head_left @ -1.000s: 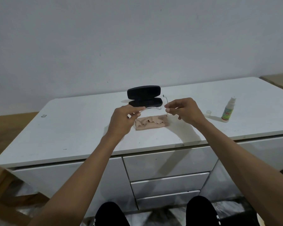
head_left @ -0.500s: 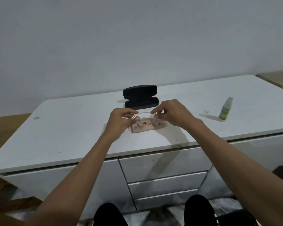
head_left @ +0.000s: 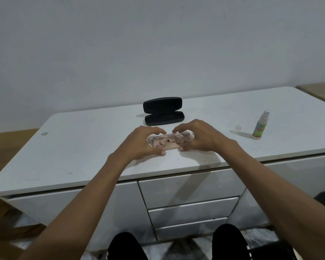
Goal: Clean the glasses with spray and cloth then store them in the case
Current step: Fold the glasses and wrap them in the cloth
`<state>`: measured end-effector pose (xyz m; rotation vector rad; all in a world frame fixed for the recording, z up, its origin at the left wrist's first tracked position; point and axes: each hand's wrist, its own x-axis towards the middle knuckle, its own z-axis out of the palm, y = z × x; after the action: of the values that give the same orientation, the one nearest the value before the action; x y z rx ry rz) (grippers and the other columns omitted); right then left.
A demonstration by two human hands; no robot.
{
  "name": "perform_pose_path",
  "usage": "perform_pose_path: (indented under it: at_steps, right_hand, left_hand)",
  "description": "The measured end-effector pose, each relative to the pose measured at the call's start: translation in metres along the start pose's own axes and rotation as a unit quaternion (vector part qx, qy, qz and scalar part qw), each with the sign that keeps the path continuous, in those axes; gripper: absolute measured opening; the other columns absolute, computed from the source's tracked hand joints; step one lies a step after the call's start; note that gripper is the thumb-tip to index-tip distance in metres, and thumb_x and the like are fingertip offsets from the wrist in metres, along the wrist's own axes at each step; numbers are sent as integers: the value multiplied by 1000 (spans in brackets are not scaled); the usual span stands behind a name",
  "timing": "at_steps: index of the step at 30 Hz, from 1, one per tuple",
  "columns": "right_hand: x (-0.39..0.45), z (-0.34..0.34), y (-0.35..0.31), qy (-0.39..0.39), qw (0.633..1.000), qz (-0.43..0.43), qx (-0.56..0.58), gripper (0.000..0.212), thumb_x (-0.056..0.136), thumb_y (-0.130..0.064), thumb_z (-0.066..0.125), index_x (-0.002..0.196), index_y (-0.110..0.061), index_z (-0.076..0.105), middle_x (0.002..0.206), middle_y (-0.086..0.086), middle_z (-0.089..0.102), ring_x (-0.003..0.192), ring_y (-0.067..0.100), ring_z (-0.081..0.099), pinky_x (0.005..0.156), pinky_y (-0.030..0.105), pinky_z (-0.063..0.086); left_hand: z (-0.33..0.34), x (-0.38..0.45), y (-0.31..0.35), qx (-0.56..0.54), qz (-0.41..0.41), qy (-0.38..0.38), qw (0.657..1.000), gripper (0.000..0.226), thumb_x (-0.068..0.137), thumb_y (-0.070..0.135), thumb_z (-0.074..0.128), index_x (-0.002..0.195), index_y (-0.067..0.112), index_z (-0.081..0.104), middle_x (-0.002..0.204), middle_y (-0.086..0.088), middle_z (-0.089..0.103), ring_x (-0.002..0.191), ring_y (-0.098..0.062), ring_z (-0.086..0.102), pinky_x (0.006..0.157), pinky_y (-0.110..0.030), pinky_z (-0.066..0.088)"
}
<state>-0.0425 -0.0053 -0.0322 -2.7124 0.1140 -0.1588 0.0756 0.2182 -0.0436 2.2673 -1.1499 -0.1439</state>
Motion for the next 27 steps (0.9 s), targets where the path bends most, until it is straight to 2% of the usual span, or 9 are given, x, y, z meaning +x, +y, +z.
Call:
perform_pose_path:
  at_steps: [4,9,12,15,18,21,24,27]
  right_hand:
    - [-2,1,1,6,1000,-9,3,59,77,-40,86,130,-42,62,125,-6,71,116,20,57,94,36,46]
    - [-1,1,8,-4,1000,-13,23,53,77,-41,85,126,-45,64,123,-2,72,114,20,62,95,36,48]
    - [0,1,10,-9,999,-18,28,51,78,-43,84,125,-44,64,123,-3,73,113,19,63,96,37,48]
    - [1,4,11,0,999,-30,22,48,79,-43,82,124,-43,65,119,-2,75,110,20,64,95,37,49]
    - [1,6,13,8,999,-34,37,47,79,-41,81,123,-42,65,117,0,74,109,21,64,96,40,49]
    - [1,9,17,16,998,-38,54,46,79,-40,80,123,-42,65,120,-3,73,112,17,60,96,40,48]
    - [2,11,21,16,997,-36,67,48,79,-43,81,124,-43,64,122,-6,71,114,17,57,97,40,47]
    - [3,11,24,19,996,-35,78,48,80,-41,82,124,-41,64,119,-5,71,111,19,56,93,37,44]
  left_hand:
    - [-1,1,0,15,9,5,1000,53,69,42,90,117,44,68,112,11,73,104,-14,62,84,-31,49]
    - [-4,2,-5,30,6,-22,999,57,69,50,86,121,49,65,115,11,72,106,-12,63,87,-34,52]
    - [-6,2,-6,21,4,-28,999,59,72,42,87,127,45,65,119,12,72,105,-9,63,86,-33,53]
    - [-4,3,-5,13,8,-15,1000,55,75,33,87,125,44,68,112,11,74,94,-7,64,82,-32,56]
    - [-3,4,-5,1,16,-6,1000,53,74,30,87,123,41,71,108,10,76,92,-7,66,81,-31,57]
    - [-1,2,-7,-15,16,9,1000,52,74,26,88,122,40,73,106,13,77,93,-4,67,81,-24,55]
    - [2,-1,-7,-69,8,33,997,49,74,18,86,116,39,75,100,22,75,94,1,67,76,-7,48]
    - [5,-4,-7,-110,0,46,993,47,75,15,86,115,37,76,102,26,72,101,5,64,77,0,46]
